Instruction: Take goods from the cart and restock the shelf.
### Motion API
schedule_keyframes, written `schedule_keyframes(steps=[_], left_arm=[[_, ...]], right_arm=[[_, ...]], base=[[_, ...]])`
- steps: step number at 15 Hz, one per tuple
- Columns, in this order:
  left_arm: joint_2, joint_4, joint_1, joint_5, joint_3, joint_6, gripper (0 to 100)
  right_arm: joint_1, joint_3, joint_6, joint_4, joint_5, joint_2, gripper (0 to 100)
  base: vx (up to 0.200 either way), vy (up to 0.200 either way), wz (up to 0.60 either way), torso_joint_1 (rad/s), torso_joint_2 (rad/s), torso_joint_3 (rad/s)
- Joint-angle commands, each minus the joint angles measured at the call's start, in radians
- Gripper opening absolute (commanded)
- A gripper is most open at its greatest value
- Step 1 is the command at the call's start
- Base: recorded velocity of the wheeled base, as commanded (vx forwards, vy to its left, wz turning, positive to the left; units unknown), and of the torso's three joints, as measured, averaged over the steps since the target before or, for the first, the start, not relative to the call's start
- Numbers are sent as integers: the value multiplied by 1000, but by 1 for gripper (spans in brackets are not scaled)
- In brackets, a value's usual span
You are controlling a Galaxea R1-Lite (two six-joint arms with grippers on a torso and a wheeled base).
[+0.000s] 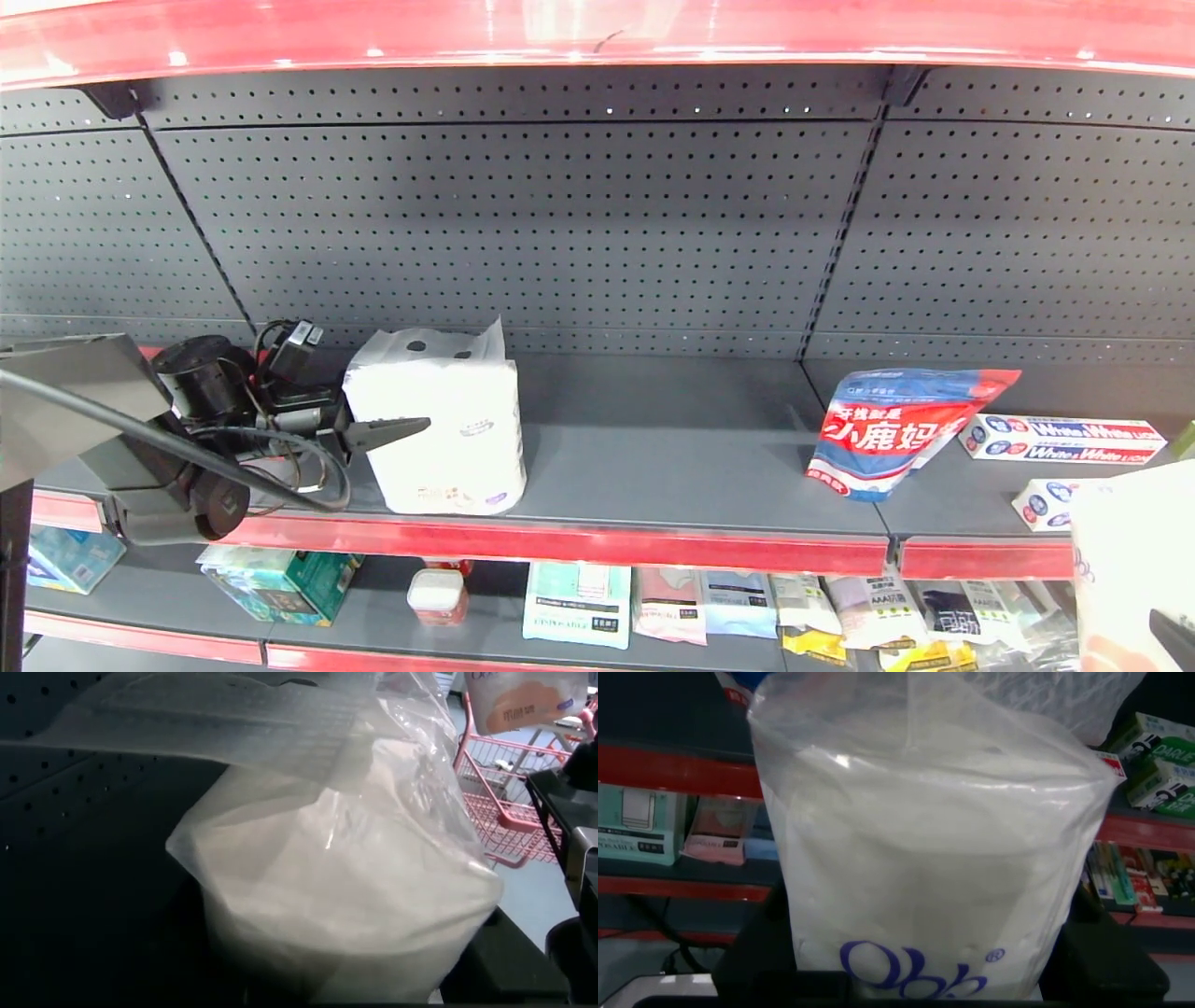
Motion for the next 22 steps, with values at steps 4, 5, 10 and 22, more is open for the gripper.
schedule_keyframes(steps=[4, 5, 10, 22], left_arm=[[10, -2, -1, -13, -26, -17, 0], [12, -2, -1, -25, -17, -10, 0], [18, -2, 4, -71, -9, 36, 0], [18, -2, 8, -94, -29, 36, 0]], right_arm=[[0, 4, 0, -1, 0, -1, 0], [0, 4, 0, -1, 0, 1, 0], [0, 0, 0, -1, 0, 1, 0], [0, -2, 0, -1, 0, -4, 0]], base=[[0, 0, 0, 0, 0, 0], [0, 0, 0, 0, 0, 0], [0, 0, 0, 0, 0, 0], [0, 0, 0, 0, 0, 0]])
